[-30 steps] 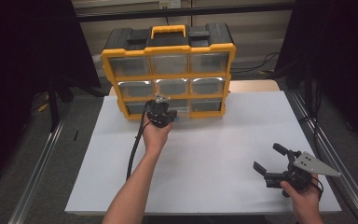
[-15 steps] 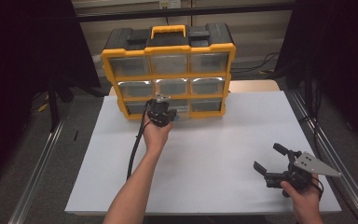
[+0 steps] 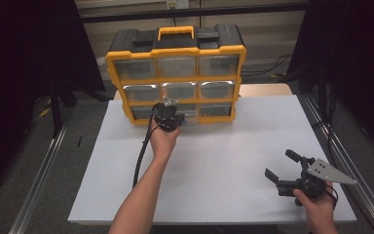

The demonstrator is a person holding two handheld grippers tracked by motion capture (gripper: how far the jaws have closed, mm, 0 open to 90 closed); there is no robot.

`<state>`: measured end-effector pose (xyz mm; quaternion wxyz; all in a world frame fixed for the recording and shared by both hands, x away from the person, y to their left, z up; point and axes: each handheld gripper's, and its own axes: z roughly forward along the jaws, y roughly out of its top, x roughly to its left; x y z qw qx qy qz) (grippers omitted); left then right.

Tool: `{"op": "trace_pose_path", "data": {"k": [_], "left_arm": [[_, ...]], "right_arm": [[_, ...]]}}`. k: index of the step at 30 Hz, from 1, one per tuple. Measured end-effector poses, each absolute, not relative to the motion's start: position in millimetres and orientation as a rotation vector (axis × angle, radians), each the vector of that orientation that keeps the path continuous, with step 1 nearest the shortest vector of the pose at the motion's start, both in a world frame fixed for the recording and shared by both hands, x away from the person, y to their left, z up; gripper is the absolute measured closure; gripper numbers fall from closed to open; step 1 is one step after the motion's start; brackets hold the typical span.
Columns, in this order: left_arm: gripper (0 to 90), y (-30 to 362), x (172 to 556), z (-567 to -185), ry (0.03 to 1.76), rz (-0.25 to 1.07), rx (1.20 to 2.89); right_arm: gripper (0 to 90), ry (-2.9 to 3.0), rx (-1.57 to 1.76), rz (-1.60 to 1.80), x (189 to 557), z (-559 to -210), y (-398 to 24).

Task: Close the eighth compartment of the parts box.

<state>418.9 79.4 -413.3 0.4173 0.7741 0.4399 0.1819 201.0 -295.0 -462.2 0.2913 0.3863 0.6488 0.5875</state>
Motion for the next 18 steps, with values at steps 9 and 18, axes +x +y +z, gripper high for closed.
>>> {"op": "trace_pose_path", "data": {"k": [9, 18], "left_arm": [[90.0, 79.4, 419.9, -413.7, 1.097, 0.478, 1.969], [90.0, 77.8, 421.0, -414.3, 1.107, 0.474, 1.953]], "right_arm": [[0.0, 1.730, 1.029, 1.568, 201.0, -462.2, -295.1], [0.0, 1.729, 1.027, 1.565, 201.0, -462.2, -295.1]]}}
